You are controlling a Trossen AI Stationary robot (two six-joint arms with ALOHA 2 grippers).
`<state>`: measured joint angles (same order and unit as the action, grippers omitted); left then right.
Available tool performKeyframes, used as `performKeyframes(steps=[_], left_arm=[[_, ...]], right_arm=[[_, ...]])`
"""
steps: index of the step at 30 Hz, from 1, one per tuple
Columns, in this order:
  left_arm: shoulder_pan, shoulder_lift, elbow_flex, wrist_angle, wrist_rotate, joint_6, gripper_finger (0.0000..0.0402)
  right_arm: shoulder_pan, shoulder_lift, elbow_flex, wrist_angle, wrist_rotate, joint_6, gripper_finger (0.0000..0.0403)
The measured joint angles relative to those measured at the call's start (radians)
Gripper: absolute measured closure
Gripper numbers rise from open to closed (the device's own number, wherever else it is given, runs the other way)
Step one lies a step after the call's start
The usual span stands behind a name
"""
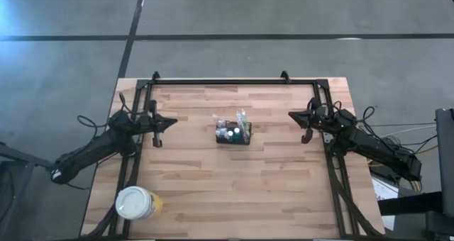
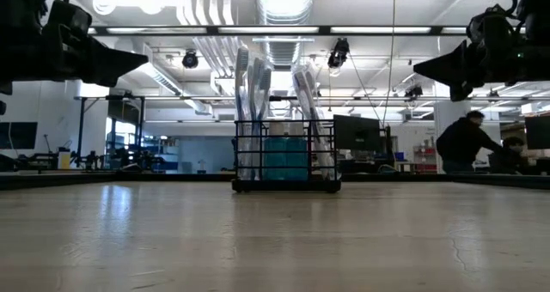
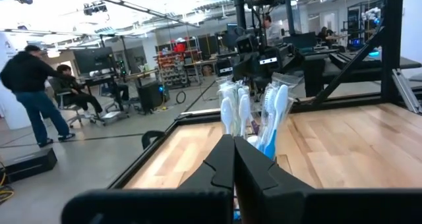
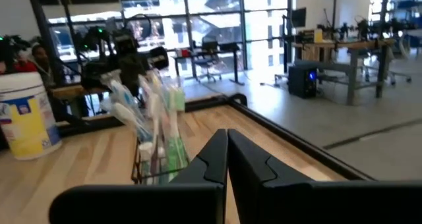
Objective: Pick & Place toothbrushing station
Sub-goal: Return to Home Position
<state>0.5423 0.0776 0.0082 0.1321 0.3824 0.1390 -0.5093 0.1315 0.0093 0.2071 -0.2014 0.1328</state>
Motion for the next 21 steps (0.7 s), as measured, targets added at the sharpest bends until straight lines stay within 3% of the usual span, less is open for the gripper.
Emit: performKeyframes(steps=[14, 21], left_arm=[[0.002, -0.038, 0.027, -0.009, 0.022, 0.016, 0.0400], [0.001, -0.077, 0.025, -0.011, 0.086, -0.038, 0.0400]], right_arm=[[0.010, -0.010, 0.000, 0.006, -0.024, 0.003, 0.0394], [0.111, -0.018, 0.000, 0.009, -0.026, 0.005, 0.0394]])
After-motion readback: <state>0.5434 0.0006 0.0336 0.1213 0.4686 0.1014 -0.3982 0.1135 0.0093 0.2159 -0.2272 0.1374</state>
